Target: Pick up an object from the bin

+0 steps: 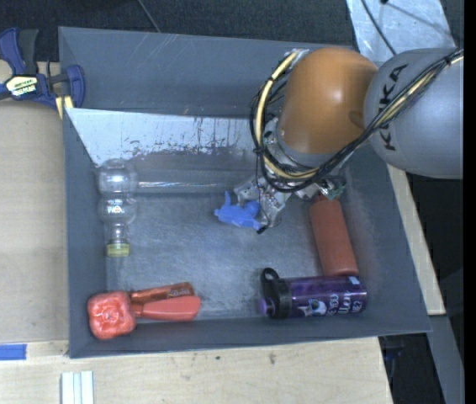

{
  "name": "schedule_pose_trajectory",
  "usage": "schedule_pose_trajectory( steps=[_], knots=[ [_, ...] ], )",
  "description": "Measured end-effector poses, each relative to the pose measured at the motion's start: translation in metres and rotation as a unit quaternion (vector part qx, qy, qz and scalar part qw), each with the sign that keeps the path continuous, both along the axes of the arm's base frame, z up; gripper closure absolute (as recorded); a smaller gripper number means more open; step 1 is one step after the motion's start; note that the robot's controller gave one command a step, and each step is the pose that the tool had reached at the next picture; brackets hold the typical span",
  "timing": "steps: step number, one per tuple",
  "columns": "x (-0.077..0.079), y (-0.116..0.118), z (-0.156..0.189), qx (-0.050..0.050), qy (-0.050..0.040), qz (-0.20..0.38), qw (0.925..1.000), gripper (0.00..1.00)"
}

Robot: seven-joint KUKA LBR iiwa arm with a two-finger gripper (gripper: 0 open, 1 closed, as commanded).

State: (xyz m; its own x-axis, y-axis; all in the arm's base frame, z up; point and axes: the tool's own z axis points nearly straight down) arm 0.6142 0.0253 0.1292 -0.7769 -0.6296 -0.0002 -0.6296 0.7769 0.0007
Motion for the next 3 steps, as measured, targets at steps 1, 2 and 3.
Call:
schedule_pose_trajectory(
  steps=[1,2,3],
  knots=[
    [0.0,0.0,0.001,0.0,-0.0007,-0.001,1.0,1.0],
    [-0.001,0.002,0.065,0.0,-0.0015,-0.01,1.0,1.0],
    [-0.001,0.002,0.065,0.0,-0.0014,-0.01,0.9999,1.0]
  ],
)
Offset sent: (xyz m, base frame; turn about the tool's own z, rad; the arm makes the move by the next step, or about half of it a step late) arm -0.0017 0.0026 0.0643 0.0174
